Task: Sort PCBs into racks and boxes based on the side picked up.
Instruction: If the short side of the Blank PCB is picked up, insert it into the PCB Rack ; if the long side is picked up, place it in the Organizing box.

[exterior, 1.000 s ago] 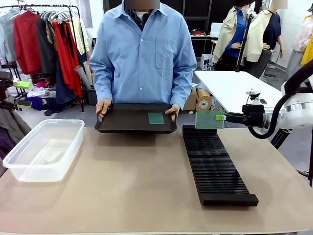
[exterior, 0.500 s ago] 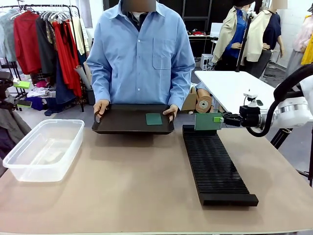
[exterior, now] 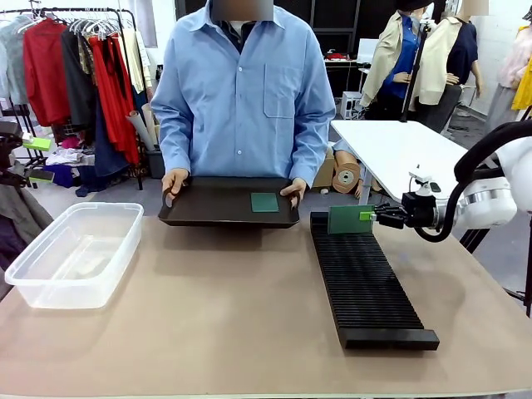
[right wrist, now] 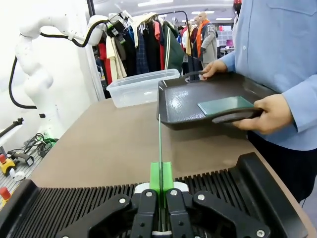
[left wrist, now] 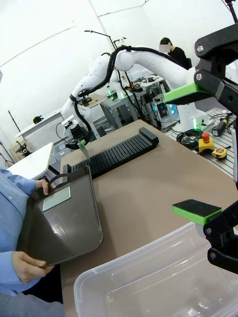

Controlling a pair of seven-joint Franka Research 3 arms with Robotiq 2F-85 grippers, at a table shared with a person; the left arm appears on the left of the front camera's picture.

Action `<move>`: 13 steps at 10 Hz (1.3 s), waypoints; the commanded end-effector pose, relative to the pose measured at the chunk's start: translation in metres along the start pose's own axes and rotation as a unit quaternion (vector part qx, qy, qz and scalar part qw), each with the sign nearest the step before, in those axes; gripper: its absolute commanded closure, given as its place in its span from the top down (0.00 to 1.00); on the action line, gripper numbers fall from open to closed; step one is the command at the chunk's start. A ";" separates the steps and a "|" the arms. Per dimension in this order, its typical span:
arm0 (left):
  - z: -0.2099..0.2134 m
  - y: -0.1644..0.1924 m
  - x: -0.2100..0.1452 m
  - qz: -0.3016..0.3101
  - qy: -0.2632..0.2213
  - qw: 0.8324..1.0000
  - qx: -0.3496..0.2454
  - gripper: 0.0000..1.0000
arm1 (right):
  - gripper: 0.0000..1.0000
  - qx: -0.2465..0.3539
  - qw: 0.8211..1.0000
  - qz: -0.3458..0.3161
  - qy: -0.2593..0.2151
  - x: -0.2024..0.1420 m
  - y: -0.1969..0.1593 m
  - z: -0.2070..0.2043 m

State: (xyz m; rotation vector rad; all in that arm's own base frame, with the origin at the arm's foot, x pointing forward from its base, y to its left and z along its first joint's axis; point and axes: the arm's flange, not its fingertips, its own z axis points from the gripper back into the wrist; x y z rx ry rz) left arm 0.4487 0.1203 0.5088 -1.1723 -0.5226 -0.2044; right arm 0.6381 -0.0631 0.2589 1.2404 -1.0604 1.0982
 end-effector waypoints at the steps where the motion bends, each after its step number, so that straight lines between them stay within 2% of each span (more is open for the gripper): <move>1: 0.000 -0.002 -0.001 -0.002 -0.001 1.000 -0.004 1.00 | 0.00 -0.002 1.000 0.013 0.004 -0.007 -0.007 0.004; 6: 0.000 -0.002 -0.001 -0.002 -0.001 1.000 -0.004 1.00 | 0.00 -0.013 1.000 0.011 0.013 -0.025 -0.010 0.009; 13: 0.000 -0.002 -0.001 -0.002 -0.001 1.000 -0.004 1.00 | 0.00 -0.024 1.000 0.006 0.019 -0.026 -0.011 0.011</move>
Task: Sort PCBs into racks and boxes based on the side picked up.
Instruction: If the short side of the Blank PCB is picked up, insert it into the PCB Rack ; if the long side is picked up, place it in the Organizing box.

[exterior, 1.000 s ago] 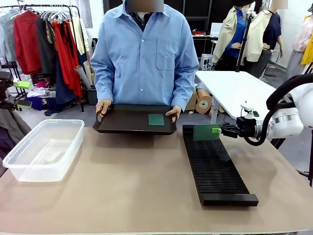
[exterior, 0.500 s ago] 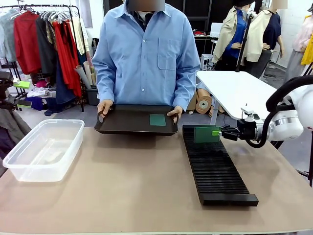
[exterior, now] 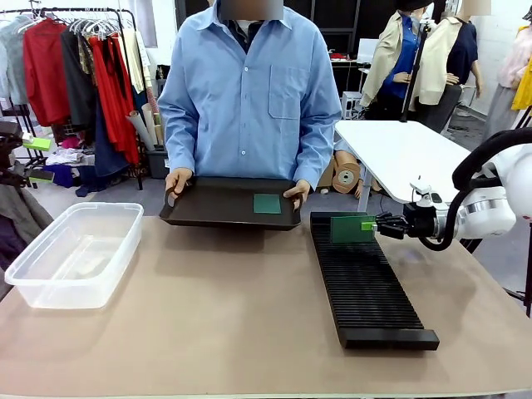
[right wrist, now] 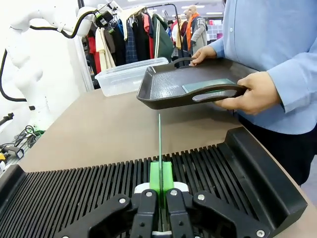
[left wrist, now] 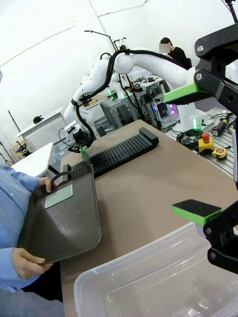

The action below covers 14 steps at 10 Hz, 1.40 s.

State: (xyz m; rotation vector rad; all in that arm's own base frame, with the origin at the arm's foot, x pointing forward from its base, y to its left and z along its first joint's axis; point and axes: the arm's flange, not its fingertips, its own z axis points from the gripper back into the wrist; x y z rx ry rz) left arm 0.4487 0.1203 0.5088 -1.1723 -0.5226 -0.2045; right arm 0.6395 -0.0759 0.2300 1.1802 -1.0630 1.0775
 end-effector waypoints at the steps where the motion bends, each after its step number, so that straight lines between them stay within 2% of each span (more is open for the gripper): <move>1: 0.000 -0.002 -0.001 -0.002 -0.001 1.000 -0.004 1.00 | 0.00 0.001 1.000 0.000 -0.001 0.000 0.000 0.000; 14: 0.000 -0.002 -0.001 -0.002 -0.001 1.000 -0.004 1.00 | 0.00 -0.005 1.000 -0.004 -0.003 -0.003 -0.001 0.001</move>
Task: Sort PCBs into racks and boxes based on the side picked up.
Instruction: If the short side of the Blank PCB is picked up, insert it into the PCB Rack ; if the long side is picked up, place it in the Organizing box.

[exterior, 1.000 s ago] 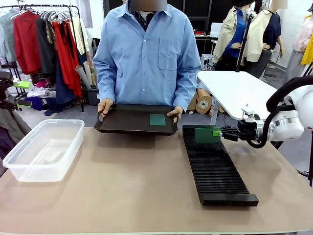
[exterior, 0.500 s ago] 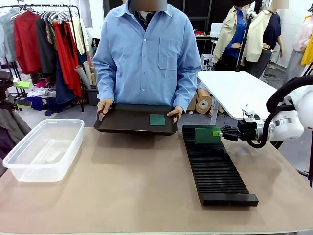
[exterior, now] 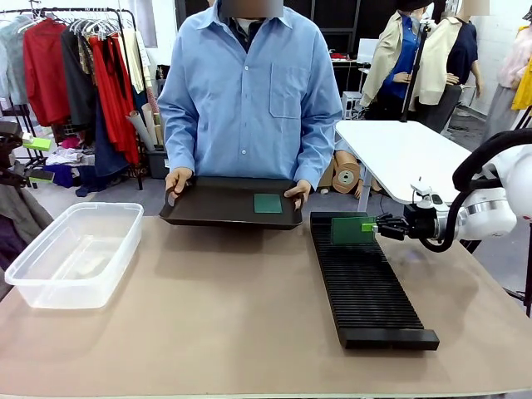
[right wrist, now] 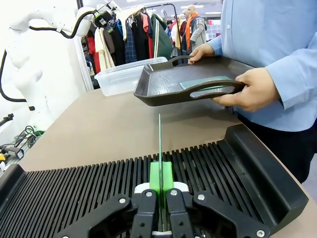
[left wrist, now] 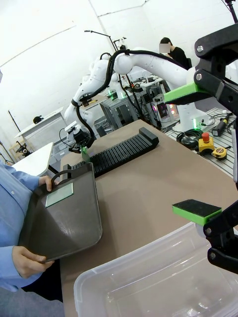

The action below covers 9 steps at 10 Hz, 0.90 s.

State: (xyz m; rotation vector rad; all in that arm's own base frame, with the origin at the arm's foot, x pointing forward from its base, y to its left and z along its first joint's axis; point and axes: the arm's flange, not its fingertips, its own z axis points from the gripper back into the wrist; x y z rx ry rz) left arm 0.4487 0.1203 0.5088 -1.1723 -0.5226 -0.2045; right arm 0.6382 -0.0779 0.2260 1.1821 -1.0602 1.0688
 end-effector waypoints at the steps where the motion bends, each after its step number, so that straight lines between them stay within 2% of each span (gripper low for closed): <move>1: 0.000 -0.002 -0.001 -0.002 -0.001 1.000 -0.004 1.00 | 0.00 -0.004 1.000 0.000 -0.003 0.002 -0.002 -0.002; 9: 0.000 -0.002 -0.001 -0.002 -0.001 1.000 -0.004 1.00 | 0.00 -0.004 1.000 0.006 0.013 -0.001 -0.005 -0.003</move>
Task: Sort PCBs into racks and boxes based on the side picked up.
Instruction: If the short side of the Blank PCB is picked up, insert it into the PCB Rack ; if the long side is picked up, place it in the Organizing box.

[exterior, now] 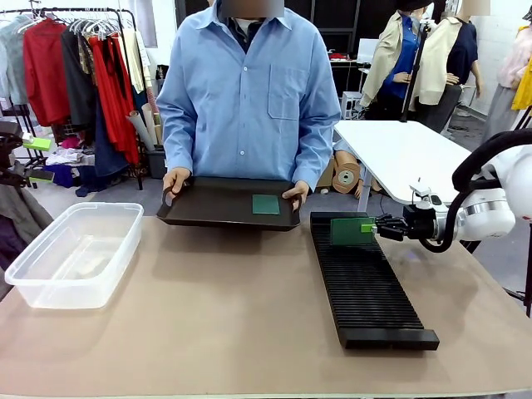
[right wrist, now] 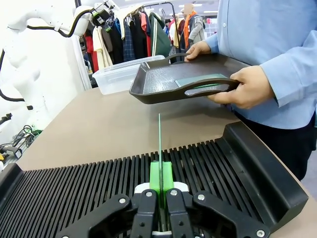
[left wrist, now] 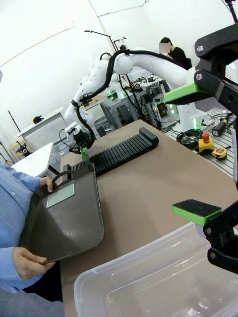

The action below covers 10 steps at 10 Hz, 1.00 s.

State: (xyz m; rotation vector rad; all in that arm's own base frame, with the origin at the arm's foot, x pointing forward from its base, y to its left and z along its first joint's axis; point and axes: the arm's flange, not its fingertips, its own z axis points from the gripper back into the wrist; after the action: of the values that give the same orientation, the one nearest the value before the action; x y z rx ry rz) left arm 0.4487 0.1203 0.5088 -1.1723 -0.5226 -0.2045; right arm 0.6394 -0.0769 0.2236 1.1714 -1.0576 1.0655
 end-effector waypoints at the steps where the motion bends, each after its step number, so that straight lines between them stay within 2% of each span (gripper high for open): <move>1: 0.000 -0.002 -0.001 -0.002 -0.001 1.000 -0.004 1.00 | 0.00 -0.001 1.000 0.007 0.012 0.000 -0.005 -0.001; 10: 0.000 -0.002 -0.001 -0.002 -0.001 1.000 -0.004 1.00 | 0.00 0.034 0.999 0.014 0.036 -0.007 -0.012 -0.008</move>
State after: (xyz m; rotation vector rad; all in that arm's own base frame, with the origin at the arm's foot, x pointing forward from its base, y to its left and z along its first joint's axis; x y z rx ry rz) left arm 0.4487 0.1203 0.5088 -1.1723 -0.5226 -0.2045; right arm 0.6482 -0.0691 0.2187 1.1792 -1.0272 1.1216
